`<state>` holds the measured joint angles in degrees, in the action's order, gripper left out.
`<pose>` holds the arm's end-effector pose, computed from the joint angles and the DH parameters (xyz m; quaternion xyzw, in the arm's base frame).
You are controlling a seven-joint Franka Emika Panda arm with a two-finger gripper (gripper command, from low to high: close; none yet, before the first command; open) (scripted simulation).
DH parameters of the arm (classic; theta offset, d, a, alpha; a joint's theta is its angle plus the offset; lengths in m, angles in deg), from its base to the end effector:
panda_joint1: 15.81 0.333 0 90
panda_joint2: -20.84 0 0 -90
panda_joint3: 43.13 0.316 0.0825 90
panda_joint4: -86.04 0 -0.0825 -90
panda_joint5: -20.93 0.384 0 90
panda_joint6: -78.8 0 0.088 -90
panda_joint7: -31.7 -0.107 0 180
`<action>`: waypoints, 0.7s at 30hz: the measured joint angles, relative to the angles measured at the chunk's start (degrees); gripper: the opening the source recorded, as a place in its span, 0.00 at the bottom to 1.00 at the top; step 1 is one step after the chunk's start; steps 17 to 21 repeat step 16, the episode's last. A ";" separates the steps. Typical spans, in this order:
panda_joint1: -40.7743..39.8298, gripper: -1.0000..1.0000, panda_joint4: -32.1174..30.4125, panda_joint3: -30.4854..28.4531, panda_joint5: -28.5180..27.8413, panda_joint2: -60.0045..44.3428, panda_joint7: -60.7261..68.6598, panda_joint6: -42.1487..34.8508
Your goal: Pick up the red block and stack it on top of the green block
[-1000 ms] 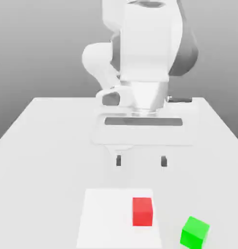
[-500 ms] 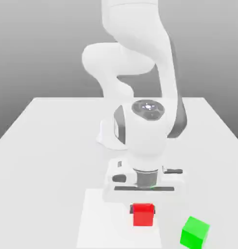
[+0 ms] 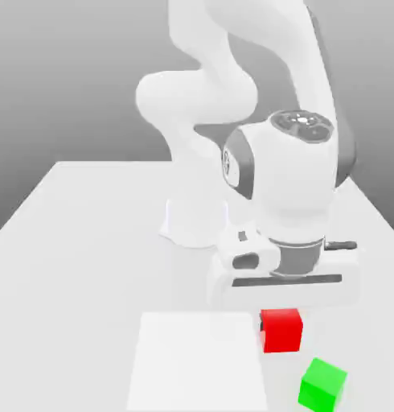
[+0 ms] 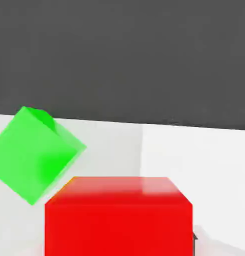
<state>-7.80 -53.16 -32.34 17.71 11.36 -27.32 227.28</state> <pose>0.4643 0.1609 0.2401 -0.9466 0.3224 0.0004 0.0006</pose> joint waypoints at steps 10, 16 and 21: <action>2.90 1.00 3.16 -1.36 -4.04 -9.76 -3.40 6.41; 2.27 1.00 2.92 -0.31 -1.84 -4.46 -1.83 1.42; 2.27 1.00 2.92 -0.31 -1.84 -4.46 -1.83 1.42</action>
